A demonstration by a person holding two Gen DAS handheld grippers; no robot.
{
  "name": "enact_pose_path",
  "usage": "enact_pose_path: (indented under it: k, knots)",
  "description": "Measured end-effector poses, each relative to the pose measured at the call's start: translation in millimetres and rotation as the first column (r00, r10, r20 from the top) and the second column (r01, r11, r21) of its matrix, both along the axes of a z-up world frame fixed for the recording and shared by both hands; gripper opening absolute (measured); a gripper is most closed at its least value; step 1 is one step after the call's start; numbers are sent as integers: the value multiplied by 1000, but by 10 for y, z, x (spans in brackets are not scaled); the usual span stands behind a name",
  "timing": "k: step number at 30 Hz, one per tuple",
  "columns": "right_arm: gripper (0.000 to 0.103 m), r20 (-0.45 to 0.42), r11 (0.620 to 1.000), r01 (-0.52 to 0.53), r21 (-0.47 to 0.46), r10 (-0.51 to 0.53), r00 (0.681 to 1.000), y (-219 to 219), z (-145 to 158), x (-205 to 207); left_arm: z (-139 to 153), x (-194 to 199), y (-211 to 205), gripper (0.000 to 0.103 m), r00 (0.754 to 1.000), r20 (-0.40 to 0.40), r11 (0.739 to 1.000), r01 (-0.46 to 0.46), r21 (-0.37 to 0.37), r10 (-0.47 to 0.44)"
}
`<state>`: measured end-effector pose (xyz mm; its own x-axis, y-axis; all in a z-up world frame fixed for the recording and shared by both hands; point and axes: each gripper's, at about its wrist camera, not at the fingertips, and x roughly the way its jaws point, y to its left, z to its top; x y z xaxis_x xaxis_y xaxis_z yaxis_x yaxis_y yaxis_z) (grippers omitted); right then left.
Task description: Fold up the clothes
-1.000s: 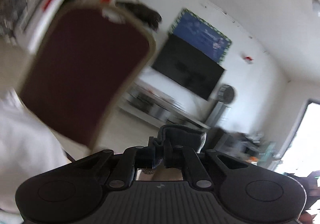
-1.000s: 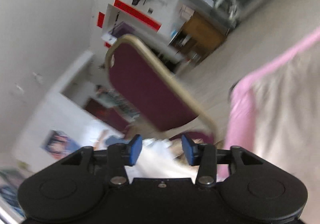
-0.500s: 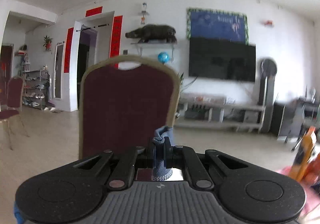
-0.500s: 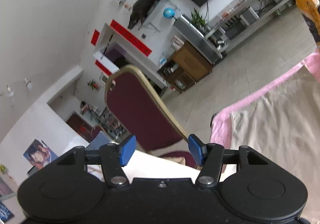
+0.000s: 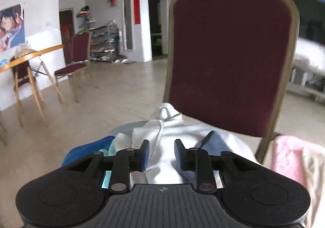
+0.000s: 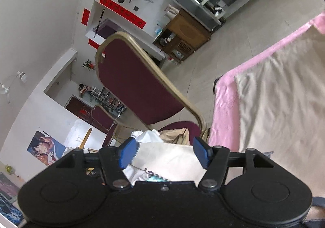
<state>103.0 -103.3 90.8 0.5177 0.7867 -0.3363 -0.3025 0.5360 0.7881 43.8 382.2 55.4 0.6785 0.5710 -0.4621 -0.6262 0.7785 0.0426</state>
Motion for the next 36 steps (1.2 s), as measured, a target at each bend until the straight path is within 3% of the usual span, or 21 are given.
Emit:
enact_pose_path:
  k: [1, 3, 5, 8, 10, 11, 14, 18, 20, 23, 25, 28, 29, 32, 33, 36]
  knots:
    - [64, 0, 1000, 11, -12, -11, 1000, -98, 14, -29, 54, -66, -55, 35, 1000, 1, 1000, 29, -6, -29]
    - [64, -10, 999, 30, -35, -30, 999, -314, 22, -105, 107, -165, -314, 36, 992, -39, 992, 123, -6, -123]
    - [68, -35, 997, 43, -58, -45, 998, -549, -28, -204, 98, -255, -668, 42, 964, -90, 968, 252, -9, -252]
    - [72, -87, 986, 65, -151, -78, 993, -835, -257, -352, -148, -235, -1296, 51, 875, -199, 897, 438, -57, -440]
    - [72, -151, 973, 73, -220, -107, 983, -970, -505, -380, -423, -135, -1680, 51, 821, -278, 866, 488, -114, -499]
    - [70, -196, 964, 75, -254, -127, 972, -1035, -678, -365, -573, -43, -1791, 50, 808, -300, 861, 484, -155, -507]
    - [18, -277, 932, 61, -358, -168, 946, -1157, -1153, -243, -1018, 229, -2119, 48, 768, -356, 845, 458, -277, -533]
    - [17, -327, 895, 37, -444, -201, 923, -1243, -1577, -67, -1288, 502, -2279, 37, 820, -294, 859, 400, -320, -492]
    - [18, -351, 905, 50, -422, -215, 911, -1305, -1718, 52, -1337, 604, -2345, 31, 848, -220, 852, 397, -340, -483]
    - [18, -357, 927, 86, -366, -225, 907, -1396, -1857, 213, -1371, 763, -2320, 32, 852, -119, 808, 426, -408, -509]
    - [18, -329, 936, 129, -327, -241, 913, -1470, -1897, 312, -1460, 893, -2290, 32, 856, -131, 809, 407, -425, -499]
    - [18, -322, 933, 196, -302, -293, 900, -1615, -1980, 441, -1681, 1036, -2205, 29, 874, -201, 835, 319, -448, -442]
    - [18, -331, 927, 223, -302, -321, 887, -1671, -2022, 469, -1725, 1028, -2171, 33, 879, -213, 839, 298, -455, -428]
    - [18, -349, 901, 299, -314, -403, 846, -1834, -2133, 537, -1713, 940, -2111, 23, 898, -245, 883, 253, -396, -367]
    - [12, -344, 888, 319, -332, -429, 835, -1881, -2151, 538, -1733, 929, -2090, 20, 903, -260, 899, 232, -372, -341]
    - [8, -356, 875, 368, -316, -469, 809, -2021, -2189, 497, -1711, 840, -1995, 19, 917, -269, 913, 187, -361, -294]
